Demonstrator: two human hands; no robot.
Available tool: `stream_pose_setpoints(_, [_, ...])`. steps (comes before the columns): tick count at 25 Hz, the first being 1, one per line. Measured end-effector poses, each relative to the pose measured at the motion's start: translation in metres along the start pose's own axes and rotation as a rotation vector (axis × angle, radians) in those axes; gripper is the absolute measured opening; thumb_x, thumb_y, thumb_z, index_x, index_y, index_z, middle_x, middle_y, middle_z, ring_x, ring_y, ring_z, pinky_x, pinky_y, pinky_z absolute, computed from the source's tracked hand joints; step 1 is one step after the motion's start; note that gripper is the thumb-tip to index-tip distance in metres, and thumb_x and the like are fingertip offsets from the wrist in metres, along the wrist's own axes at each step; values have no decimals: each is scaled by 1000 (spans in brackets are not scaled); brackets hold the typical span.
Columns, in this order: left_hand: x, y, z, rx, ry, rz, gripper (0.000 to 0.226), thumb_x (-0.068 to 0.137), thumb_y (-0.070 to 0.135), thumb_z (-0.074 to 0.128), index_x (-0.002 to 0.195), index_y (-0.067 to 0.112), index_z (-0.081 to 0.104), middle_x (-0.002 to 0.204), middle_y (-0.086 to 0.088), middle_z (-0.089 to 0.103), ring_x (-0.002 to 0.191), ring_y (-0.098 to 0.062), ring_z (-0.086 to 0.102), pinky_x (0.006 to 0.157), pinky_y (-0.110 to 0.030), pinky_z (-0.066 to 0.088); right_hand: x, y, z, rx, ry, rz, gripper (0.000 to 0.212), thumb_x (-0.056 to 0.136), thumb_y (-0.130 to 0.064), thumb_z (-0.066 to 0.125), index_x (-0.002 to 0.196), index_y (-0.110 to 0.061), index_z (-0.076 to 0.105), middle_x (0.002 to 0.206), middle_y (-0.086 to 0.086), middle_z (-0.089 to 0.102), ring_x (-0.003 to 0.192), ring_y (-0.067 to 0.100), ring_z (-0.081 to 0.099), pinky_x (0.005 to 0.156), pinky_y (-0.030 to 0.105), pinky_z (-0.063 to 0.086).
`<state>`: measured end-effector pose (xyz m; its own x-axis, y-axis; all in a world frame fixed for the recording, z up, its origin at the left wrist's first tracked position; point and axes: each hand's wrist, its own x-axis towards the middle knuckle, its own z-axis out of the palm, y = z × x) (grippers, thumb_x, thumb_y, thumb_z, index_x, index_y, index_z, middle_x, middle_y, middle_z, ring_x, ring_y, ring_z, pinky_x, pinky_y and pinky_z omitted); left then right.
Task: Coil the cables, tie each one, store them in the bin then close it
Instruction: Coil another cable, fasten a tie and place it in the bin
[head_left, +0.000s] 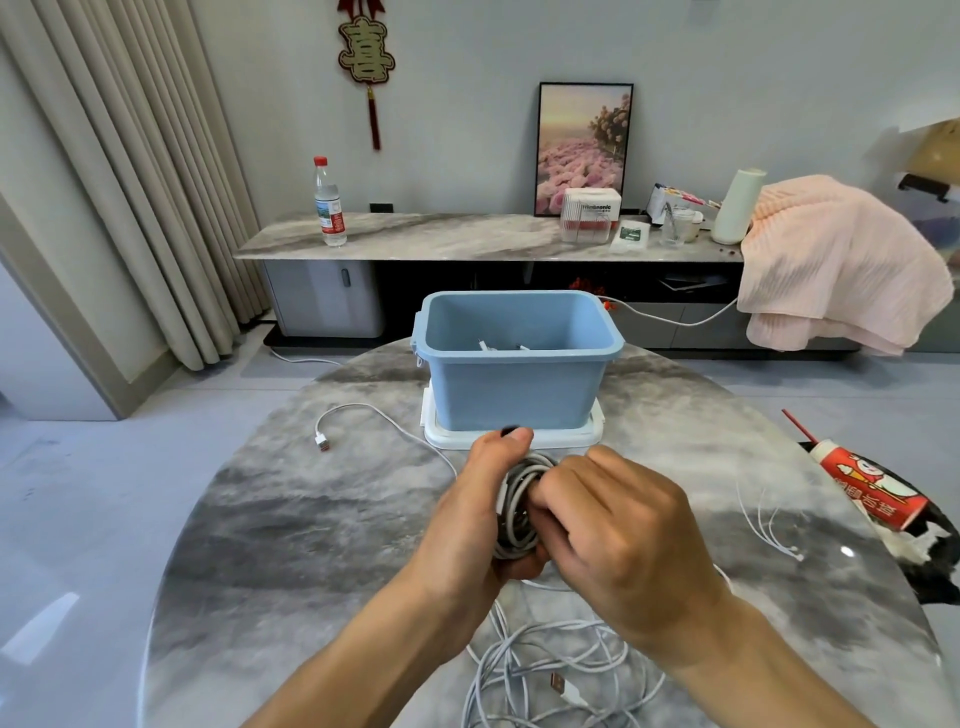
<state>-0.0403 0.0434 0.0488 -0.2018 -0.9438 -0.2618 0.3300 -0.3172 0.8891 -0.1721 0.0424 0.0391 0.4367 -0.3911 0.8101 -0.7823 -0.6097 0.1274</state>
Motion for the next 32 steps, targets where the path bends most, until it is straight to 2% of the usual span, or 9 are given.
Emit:
stream_pose_setpoints(5, [-1, 3, -3, 37, -37, 4, 43, 70, 51, 68, 102, 23, 60, 84, -6, 44, 76, -21, 41, 63, -34, 33, 0, -10, 3, -64, 92, 26, 34, 84, 4, 66, 57, -11, 50, 54, 6, 40, 50, 24, 34, 43, 37, 35])
stream_pose_setpoints(10, [-1, 3, -4, 103, -4, 30, 28, 91, 48, 53, 87, 22, 47, 67, -2, 39, 61, -16, 37, 55, -30, 30, 0, -11, 3, -79, 93, 32, 35, 85, 3, 63, 57, -11, 48, 53, 6, 39, 50, 23, 33, 44, 36, 34])
stream_pose_setpoints(13, [-2, 5, -1, 151, -19, 102, 19, 97, 41, 46, 84, 27, 44, 68, -1, 36, 59, -15, 33, 53, -29, 26, 0, -11, 3, -88, 101, 60, 34, 85, 1, 63, 57, -12, 49, 54, 5, 41, 51, 24, 34, 44, 36, 35])
stream_pose_setpoints(17, [1, 12, -7, 191, -10, 134, 16, 99, 37, 43, 89, 24, 45, 68, 0, 50, 55, -17, 44, 53, -26, 29, 9, 6, -9, -18, -28, 58, 15, 90, -16, 69, 75, -14, 69, 69, 2, 58, 60, 26, 51, 51, 40, 46])
stream_pose_setpoints(21, [2, 18, -13, 216, -33, 112, 17, 100, 36, 42, 96, 20, 44, 69, -3, 65, 57, -22, 46, 54, -29, 24, 18, 32, -26, 299, -206, 220, 9, 78, -27, 76, 77, -20, 70, 72, -10, 60, 67, 4, 51, 57, 22, 44])
stream_pose_setpoints(23, [0, 18, -10, 231, -59, 101, 16, 99, 35, 43, 94, 20, 43, 70, -3, 66, 57, -22, 46, 53, -28, 22, 19, 33, -26, 596, -221, 408, 11, 73, -22, 80, 75, -21, 69, 73, -9, 62, 67, 6, 54, 59, 15, 40])
stream_pose_setpoints(25, [-1, 18, -9, 249, -88, 94, 16, 98, 35, 44, 90, 22, 44, 75, -9, 68, 59, -23, 46, 53, -29, 22, 20, 33, -25, 881, -208, 568, 13, 70, -17, 81, 73, -22, 69, 83, -5, 68, 73, 12, 63, 61, 21, 46])
stream_pose_setpoints(28, [0, 18, -10, 281, -141, 72, 11, 98, 32, 44, 90, 26, 47, 82, -15, 69, 58, -23, 45, 51, -28, 23, 19, 36, -23, 1087, -215, 662, 21, 67, -14, 86, 72, -27, 71, 99, -2, 73, 85, 16, 69, 76, 28, 54])
stream_pose_setpoints(32, [-3, 19, -12, 317, -214, 36, 10, 99, 29, 45, 93, 21, 46, 83, -16, 68, 55, -21, 43, 50, -27, 22, 18, 36, -22, 1173, -219, 694, 15, 67, -24, 85, 75, -25, 72, 88, 11, 75, 86, 28, 72, 82, 34, 58])
